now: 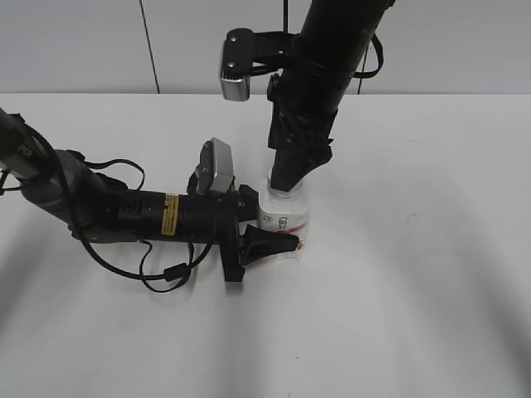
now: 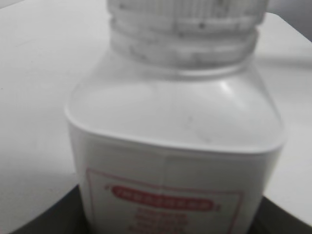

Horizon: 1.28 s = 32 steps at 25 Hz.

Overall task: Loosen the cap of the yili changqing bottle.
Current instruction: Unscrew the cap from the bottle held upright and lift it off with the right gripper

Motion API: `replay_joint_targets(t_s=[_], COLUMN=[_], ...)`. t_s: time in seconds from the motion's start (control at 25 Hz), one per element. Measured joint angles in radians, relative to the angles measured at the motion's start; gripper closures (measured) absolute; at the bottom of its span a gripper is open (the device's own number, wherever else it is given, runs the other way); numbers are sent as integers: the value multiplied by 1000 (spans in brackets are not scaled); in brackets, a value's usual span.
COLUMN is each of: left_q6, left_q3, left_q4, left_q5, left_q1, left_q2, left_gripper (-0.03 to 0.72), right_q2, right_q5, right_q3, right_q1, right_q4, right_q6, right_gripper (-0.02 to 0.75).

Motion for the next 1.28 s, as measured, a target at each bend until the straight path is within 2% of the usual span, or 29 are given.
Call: replay_joint_targets(t_s=[0.28, 0.52, 0.8, 1.08, 1.28], left_q6=[0, 0, 0, 0, 0], left_q3=[0, 0, 0, 0, 0], left_q4=[0, 0, 0, 0, 0], left_q5=[0, 0, 0, 0, 0], left_q1=[0, 0, 0, 0, 0], left_q2=[0, 0, 0, 0, 0], left_gripper=[303, 303, 303, 303, 303], right_q2=[-4, -4, -4, -4, -4], right_q5=[1, 2, 2, 3, 3], right_q3=[-14, -14, -14, -14, -14], right_q1=[0, 0, 0, 0, 0], right_q4=[-2, -12, -12, -25, -65], right_q6=[147, 580, 957, 1264, 1365], right_gripper=[152, 152, 152, 152, 152])
